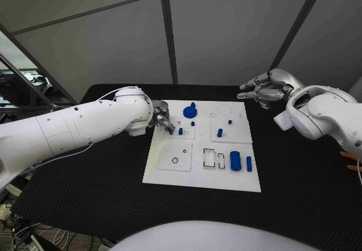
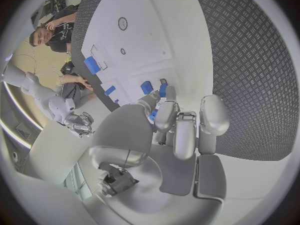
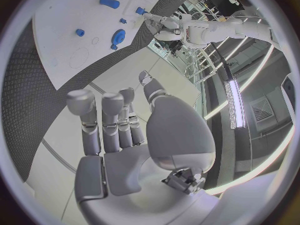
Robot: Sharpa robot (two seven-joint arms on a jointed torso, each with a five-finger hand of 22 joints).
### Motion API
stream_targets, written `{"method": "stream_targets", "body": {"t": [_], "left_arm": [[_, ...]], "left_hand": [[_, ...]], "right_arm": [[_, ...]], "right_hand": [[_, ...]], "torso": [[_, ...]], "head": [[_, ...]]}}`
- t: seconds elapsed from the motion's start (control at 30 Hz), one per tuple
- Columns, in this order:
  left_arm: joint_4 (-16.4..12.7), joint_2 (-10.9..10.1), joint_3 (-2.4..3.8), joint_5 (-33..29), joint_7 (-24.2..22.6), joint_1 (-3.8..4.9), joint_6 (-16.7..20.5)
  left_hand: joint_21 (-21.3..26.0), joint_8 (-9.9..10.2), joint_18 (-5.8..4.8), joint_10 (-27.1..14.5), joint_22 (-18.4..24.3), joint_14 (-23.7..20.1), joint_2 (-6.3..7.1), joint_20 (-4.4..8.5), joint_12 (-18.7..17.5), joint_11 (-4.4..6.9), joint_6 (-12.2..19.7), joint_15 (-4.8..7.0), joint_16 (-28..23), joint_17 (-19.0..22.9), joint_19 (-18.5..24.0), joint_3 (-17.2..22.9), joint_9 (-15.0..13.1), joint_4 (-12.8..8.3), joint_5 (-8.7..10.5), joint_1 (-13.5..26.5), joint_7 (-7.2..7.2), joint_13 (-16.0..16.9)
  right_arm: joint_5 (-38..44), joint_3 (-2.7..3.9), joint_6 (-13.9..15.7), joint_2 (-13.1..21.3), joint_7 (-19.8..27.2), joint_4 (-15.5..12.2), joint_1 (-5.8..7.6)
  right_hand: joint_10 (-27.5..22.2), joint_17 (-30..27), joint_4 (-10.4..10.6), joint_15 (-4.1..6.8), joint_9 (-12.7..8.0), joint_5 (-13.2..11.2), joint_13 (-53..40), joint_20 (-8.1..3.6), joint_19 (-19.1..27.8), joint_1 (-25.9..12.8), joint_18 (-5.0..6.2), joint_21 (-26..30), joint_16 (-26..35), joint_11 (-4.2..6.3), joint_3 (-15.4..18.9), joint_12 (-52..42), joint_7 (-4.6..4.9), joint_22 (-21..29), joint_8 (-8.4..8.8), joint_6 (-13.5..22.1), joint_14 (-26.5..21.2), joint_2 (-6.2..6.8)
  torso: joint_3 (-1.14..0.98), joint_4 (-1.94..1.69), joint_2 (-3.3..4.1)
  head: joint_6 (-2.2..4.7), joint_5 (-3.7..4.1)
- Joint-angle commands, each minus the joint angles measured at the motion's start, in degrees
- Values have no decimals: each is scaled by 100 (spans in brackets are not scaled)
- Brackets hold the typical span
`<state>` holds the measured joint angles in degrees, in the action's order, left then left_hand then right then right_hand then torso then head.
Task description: Assemble the parts on the task board
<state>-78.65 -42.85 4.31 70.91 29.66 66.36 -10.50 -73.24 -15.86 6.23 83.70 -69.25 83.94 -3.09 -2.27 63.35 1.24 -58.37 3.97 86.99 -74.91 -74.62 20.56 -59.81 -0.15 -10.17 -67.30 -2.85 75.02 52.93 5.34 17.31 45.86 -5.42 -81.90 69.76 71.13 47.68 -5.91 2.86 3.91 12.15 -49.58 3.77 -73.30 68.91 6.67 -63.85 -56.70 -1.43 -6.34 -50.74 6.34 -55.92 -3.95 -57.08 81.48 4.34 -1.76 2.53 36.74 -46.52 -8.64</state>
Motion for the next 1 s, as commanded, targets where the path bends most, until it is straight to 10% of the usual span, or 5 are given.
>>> {"method": "stream_targets", "body": {"t": [0.03, 1.0], "left_arm": [[-11, 5, 0, 69, -39, 0, -157], [77, 70, 0, 69, -56, -10, -168]], "left_hand": [[-24, -24, -79, 48, 8, 520, -63, 16, 3, 17, 1, 52, 28, -1204, -30, 851, -5, -819, -5, 1, 19, 692], [-9, -27, -75, 46, 26, 520, -55, 17, -10, 18, 0, 52, 27, -1204, -17, 860, -11, -827, -4, 5, 20, 687]], "right_arm": [[-13, 4, -35, -7, 59, -1, 11], [-13, 4, -43, -28, 68, 21, 10]], "right_hand": [[-36, 4, -19, -14, -3, 39, 7, -12, -35, -20, 54, 34, 11, -3, -3, 19, 0, 5, 25, 45, 37, -16], [-36, 4, -19, -14, -3, 39, 7, -12, -35, -20, 54, 34, 11, -3, -3, 19, 0, 5, 25, 45, 37, -16]], "torso": [[1, -5, 0], [-1, 2, 1]], "head": [[-16, -5], [-30, 5]]}}
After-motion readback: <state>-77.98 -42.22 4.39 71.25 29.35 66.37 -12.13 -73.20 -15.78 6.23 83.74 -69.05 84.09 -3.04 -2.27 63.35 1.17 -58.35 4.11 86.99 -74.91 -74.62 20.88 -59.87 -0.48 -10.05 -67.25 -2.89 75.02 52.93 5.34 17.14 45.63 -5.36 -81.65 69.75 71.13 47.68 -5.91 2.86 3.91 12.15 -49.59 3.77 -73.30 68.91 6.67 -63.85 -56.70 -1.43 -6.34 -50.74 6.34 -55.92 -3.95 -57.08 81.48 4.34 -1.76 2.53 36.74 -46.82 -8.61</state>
